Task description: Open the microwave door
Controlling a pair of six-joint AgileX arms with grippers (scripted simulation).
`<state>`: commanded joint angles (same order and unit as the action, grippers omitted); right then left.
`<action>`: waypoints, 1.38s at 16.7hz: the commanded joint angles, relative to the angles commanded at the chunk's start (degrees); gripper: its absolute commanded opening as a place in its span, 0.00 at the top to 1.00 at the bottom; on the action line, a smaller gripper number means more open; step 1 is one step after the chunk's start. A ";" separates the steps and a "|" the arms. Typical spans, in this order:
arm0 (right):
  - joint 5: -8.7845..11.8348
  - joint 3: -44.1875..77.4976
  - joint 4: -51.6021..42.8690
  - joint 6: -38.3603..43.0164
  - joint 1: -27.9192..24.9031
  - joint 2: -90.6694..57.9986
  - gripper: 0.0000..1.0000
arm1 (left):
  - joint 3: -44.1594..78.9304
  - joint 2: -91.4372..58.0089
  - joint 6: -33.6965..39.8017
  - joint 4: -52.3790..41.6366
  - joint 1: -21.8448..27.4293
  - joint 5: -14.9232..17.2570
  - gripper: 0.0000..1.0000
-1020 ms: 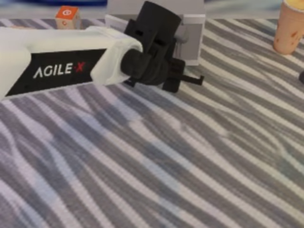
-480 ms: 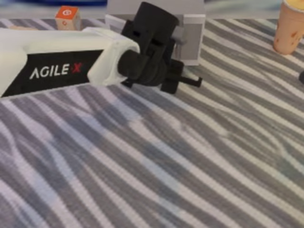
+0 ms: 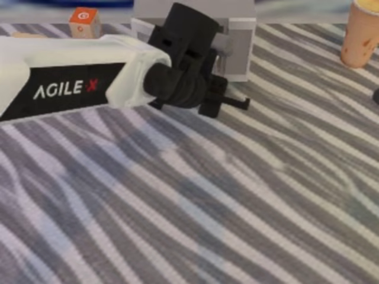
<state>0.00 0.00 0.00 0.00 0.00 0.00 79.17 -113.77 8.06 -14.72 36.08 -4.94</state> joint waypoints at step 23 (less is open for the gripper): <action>0.00 0.00 0.00 0.00 0.00 0.00 0.00 | -1.10 0.91 -1.26 0.53 -0.27 1.42 1.00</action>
<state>0.00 0.00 0.00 0.00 0.00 0.00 78.07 -112.86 6.80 -14.19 35.81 -3.52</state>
